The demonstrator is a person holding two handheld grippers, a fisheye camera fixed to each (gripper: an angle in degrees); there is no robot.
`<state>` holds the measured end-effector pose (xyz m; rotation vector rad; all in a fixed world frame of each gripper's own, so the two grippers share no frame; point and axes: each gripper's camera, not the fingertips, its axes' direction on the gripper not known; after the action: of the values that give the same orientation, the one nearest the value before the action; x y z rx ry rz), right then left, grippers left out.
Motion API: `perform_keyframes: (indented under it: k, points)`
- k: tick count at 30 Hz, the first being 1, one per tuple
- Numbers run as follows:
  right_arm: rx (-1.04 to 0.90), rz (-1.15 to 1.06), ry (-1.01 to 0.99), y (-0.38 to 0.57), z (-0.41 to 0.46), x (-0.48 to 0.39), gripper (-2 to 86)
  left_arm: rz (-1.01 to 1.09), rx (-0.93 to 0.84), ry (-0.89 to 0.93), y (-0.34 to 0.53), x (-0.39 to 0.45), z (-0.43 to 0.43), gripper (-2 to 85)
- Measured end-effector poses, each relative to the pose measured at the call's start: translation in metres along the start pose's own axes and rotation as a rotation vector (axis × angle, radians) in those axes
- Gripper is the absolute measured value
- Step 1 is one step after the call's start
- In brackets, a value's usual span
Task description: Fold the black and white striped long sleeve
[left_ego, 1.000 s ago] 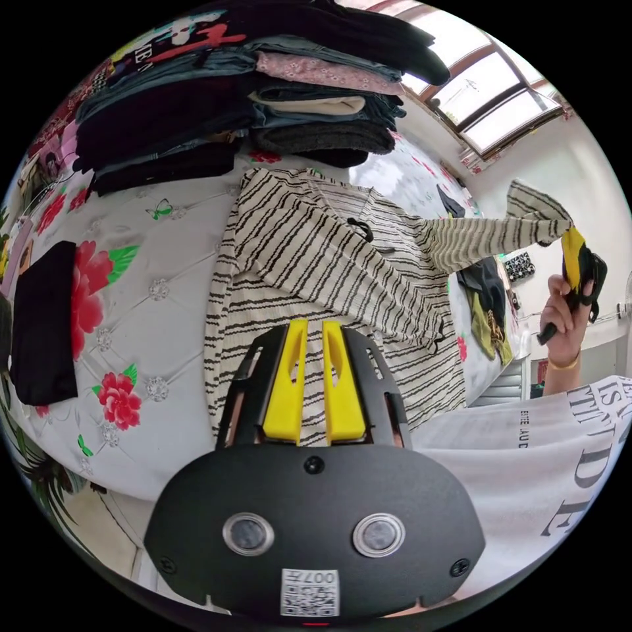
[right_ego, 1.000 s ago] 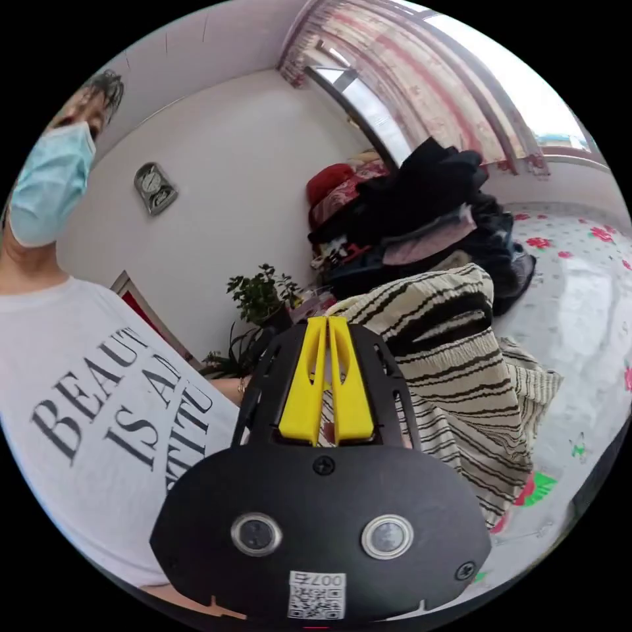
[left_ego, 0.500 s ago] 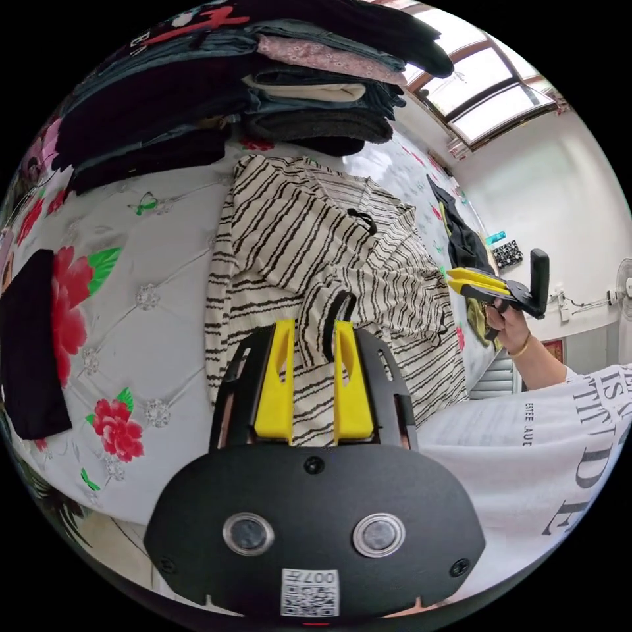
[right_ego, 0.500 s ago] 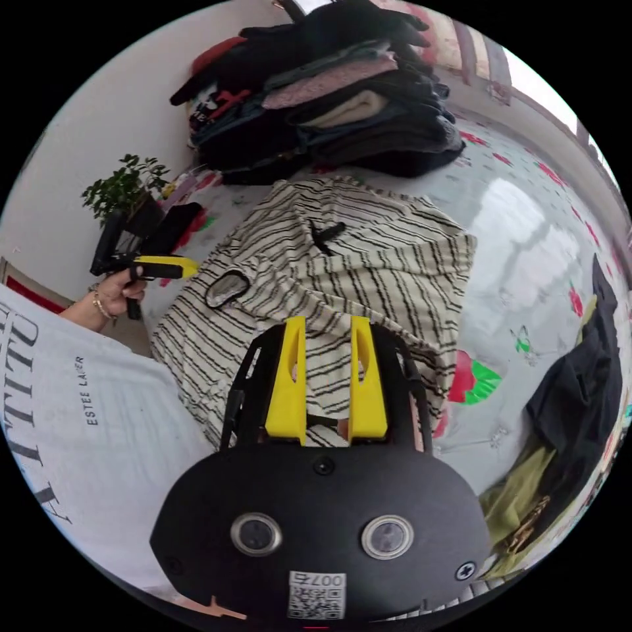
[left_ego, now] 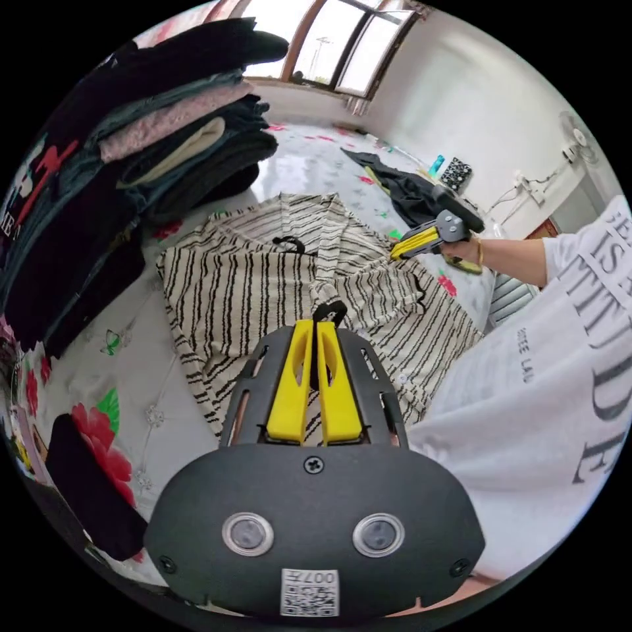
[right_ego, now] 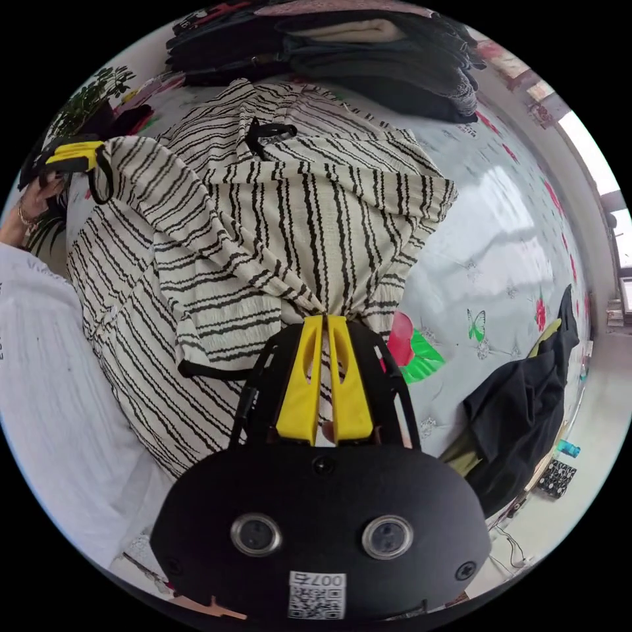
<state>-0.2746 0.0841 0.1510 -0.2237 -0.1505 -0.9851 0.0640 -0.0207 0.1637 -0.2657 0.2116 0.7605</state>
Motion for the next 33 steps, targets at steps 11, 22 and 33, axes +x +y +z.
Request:
perform_keyframes:
  k: [11,22,33]
  points:
    - [0.184,0.168,-0.287,-0.006,-0.046,0.063,2.3,0.041,-0.399,-0.013,0.065,0.029,0.048,-0.5]
    - [0.194,0.401,-0.229,-0.120,-0.005,0.139,1.6,-0.097,-0.337,0.008,0.034,0.024,0.072,-0.5]
    - [0.158,0.516,-0.111,-0.187,0.004,0.178,2.6,-0.160,-0.398,-0.019,0.012,0.021,0.112,-0.6]
